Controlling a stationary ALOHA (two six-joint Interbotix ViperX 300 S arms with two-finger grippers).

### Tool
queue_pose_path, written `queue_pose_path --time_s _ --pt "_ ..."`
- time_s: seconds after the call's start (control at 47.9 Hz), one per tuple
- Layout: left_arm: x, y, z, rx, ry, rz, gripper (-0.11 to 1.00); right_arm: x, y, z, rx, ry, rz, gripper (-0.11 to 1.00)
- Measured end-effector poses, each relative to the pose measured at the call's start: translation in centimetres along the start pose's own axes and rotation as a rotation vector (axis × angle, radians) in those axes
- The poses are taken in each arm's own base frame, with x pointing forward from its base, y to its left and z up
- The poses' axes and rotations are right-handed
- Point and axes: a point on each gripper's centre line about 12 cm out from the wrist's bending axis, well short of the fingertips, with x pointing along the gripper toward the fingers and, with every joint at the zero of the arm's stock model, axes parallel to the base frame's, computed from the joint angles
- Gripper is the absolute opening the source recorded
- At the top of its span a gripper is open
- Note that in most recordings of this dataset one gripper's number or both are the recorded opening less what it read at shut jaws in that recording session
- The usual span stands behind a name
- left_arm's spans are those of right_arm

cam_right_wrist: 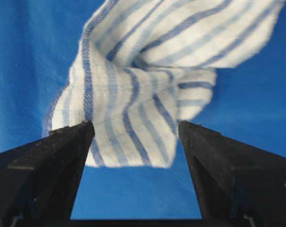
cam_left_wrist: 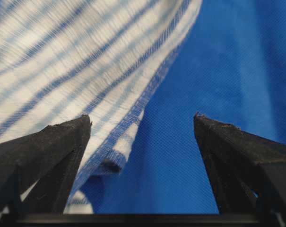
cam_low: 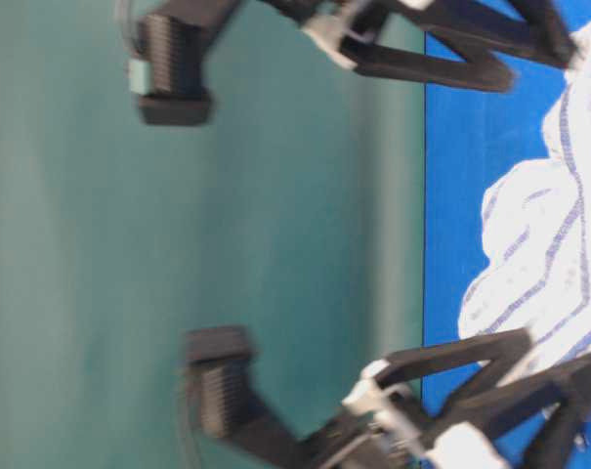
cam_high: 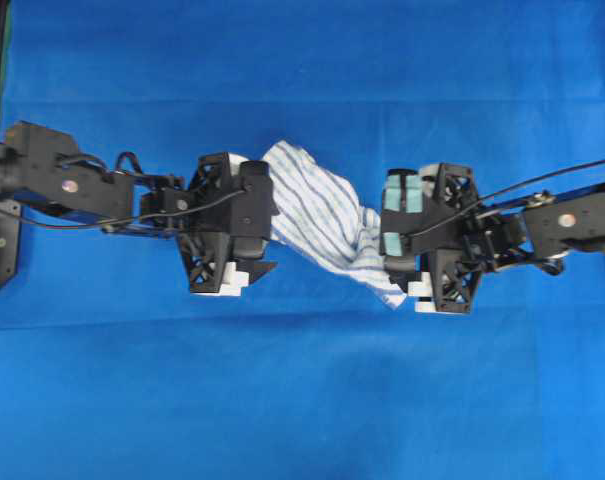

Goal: Lift the towel with both arms.

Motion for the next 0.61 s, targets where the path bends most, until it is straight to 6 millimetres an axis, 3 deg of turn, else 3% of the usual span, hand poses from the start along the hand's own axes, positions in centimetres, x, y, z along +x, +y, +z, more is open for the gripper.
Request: queue_pose_path --time_s 0.23,0.376,0.501,0.605 --pt "2.3 0.0 -1.5 -0.003 0.031 0.001 0.90 2.5 0.3 -1.3 -0.009 0.052 0.007 0.70" --pt "2.7 0.4 -1.9 -0.020 0.038 0.009 0.81 3.2 0.4 -1.8 -0.012 0.073 0.007 0.69" --pt "2.8 0.7 -2.0 -0.031 0.041 0.014 0.51 3.2 0.4 -1.8 -0.012 0.071 0.008 0.63" --pt "2.8 1.0 -2.0 -0.033 0.045 0.020 0.20 3.2 0.4 -1.7 -0.014 0.073 0.007 0.43"
